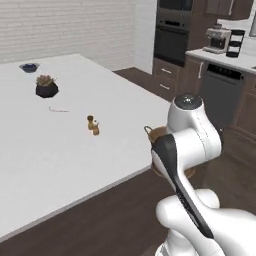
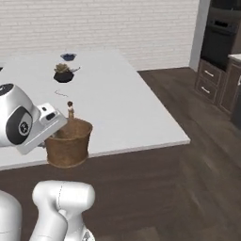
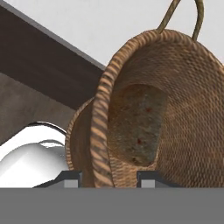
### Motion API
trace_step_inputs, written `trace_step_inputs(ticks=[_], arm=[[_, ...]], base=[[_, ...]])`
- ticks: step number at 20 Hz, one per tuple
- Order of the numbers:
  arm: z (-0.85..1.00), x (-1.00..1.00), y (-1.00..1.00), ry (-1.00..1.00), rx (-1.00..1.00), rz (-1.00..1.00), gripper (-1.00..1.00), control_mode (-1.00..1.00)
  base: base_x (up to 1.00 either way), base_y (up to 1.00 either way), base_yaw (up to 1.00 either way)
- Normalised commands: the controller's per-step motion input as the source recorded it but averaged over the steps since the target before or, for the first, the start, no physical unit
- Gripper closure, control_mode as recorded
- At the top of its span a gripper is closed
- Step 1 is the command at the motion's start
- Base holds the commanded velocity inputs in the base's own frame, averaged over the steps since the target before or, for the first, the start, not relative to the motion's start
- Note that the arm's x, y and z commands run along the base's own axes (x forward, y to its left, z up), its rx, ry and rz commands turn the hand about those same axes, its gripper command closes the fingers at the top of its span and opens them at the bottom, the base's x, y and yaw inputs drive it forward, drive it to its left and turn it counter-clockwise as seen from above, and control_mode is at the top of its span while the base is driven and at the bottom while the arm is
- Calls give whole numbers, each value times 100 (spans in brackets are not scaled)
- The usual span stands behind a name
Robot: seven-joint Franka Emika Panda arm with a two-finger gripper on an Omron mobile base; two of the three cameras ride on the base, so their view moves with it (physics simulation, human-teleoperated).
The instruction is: Open the cabinet, pick up the bread from the cabinet and place it in the basket. Then move the basket to the dining counter.
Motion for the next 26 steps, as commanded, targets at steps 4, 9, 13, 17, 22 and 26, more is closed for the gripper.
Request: trace_step_inputs(ticks=[4, 9, 13, 17, 22, 26], arm=[[0, 0, 0, 0, 0, 0, 100, 100], [0, 0, 0, 0, 0, 0, 100, 100], [0, 0, 0, 0, 0, 0, 100, 100], [0, 0, 0, 0, 0, 0, 100, 100], [0, 0, 0, 0, 0, 0, 100, 100], [0, 0, 0, 0, 0, 0, 100, 100]], base=[[83, -100, 33], [67, -100, 34], [89, -100, 36], [74, -78, 30], [28, -24, 9], [3, 0, 0]])
